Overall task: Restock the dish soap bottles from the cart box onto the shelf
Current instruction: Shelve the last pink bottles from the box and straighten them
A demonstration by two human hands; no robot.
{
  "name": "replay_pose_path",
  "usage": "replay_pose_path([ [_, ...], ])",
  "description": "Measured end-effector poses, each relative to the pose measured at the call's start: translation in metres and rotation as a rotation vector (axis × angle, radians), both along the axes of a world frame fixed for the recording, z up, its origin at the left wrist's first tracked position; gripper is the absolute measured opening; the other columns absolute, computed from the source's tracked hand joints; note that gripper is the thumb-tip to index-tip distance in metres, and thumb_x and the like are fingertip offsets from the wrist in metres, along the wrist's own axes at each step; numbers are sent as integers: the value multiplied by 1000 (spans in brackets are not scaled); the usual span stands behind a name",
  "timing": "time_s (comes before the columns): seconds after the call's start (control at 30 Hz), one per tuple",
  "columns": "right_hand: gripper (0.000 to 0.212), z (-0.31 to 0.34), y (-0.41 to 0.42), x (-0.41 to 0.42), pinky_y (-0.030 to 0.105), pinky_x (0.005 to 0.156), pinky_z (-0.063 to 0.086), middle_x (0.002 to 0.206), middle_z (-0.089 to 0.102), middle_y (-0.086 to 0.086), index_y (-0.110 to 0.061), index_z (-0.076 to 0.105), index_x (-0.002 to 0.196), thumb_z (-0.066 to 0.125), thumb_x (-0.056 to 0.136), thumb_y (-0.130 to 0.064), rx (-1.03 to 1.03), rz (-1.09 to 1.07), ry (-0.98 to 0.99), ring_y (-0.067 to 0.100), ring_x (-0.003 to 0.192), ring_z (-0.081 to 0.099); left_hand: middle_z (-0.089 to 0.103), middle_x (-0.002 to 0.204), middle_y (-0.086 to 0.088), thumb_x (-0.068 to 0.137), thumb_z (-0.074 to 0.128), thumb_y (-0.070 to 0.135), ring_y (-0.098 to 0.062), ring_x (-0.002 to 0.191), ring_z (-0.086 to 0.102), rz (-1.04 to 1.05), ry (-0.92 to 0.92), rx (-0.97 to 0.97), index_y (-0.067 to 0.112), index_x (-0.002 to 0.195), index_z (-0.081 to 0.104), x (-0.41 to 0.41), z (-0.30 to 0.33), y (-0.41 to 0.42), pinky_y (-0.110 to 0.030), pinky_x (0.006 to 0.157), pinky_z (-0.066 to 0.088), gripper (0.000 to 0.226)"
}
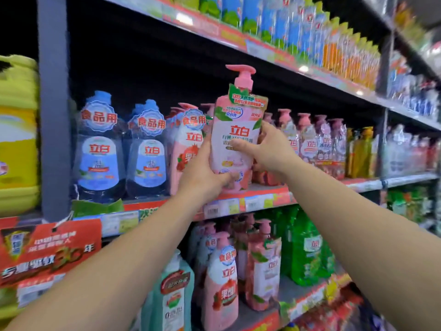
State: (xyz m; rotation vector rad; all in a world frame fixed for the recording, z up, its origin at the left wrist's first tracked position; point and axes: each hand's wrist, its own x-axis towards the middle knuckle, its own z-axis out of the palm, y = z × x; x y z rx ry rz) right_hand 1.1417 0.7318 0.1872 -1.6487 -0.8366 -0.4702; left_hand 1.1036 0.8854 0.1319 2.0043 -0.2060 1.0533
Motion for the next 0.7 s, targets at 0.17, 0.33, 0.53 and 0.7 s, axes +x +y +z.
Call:
replay_pose_path([
  [0.17,42,15,-6,72,18,57,53,98,73,-12,-25,60,112,82,76,-27,-43,54,-64,3,83,71,64,123,6,76,80,38,-24,104,65,282,56,92,32,147,19,54,12,-22,-39,86,52,94],
  [0.33,42,-1,-1,135,14,72,55,92,68,-21,-24,60,111,82,76,-23,-115,168,-90,-12,78,65,68,110,4,81,76,41,-22,92,64,408,201,67,22,143,21,93,-4,-31,-33,76,48,85],
  [0.53,70,-22,6,167,27,88,52,111,65,-18,-32,47,131,85,72,-27,-243,288,-94,3,100,64,67,120,-1,78,79,42,-24,102,64,527,245,134,18,135,36,98,-4,-27,-33,80,50,76],
  [0.7,78,-38,3,172,35,90,53,109,63,-16,-31,41,138,84,73,-25,-312,298,-91,9,99,64,64,125,-4,77,78,44,-25,108,62,599,253,184,18,138,38,94,-4,-28,-30,79,47,77],
])
